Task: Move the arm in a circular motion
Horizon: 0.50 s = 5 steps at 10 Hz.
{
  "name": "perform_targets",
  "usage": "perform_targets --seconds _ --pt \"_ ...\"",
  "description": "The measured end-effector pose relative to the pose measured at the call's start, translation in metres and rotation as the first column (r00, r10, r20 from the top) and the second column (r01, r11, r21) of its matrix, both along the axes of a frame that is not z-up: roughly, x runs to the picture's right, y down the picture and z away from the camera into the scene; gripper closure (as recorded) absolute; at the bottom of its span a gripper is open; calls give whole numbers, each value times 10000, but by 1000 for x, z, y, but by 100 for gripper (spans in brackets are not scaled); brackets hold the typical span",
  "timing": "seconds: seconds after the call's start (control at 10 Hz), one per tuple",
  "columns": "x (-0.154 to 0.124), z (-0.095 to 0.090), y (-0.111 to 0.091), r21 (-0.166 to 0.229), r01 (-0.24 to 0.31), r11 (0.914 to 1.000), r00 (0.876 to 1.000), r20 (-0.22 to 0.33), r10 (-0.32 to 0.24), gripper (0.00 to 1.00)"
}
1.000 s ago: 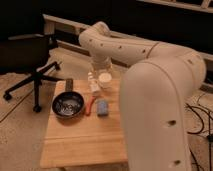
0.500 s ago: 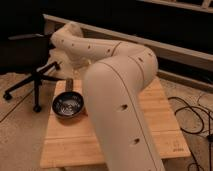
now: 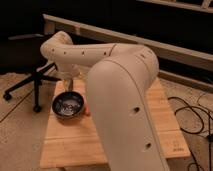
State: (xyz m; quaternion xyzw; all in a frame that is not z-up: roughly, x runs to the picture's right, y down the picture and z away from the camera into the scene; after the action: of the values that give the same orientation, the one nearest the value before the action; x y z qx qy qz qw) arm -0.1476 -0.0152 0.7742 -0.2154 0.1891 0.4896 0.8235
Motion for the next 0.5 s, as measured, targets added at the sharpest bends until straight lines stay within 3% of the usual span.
perform_targets --seconds 0.3,0.4,0.5 --pt "57 -15 4 238 -630 9977 9937 -918 650 35" --pt "86 -18 -4 462 -965 9943 9846 -1418 1021 35" --pt "98 -19 -7 546 -1087 9926 9799 -1624 1162 35"
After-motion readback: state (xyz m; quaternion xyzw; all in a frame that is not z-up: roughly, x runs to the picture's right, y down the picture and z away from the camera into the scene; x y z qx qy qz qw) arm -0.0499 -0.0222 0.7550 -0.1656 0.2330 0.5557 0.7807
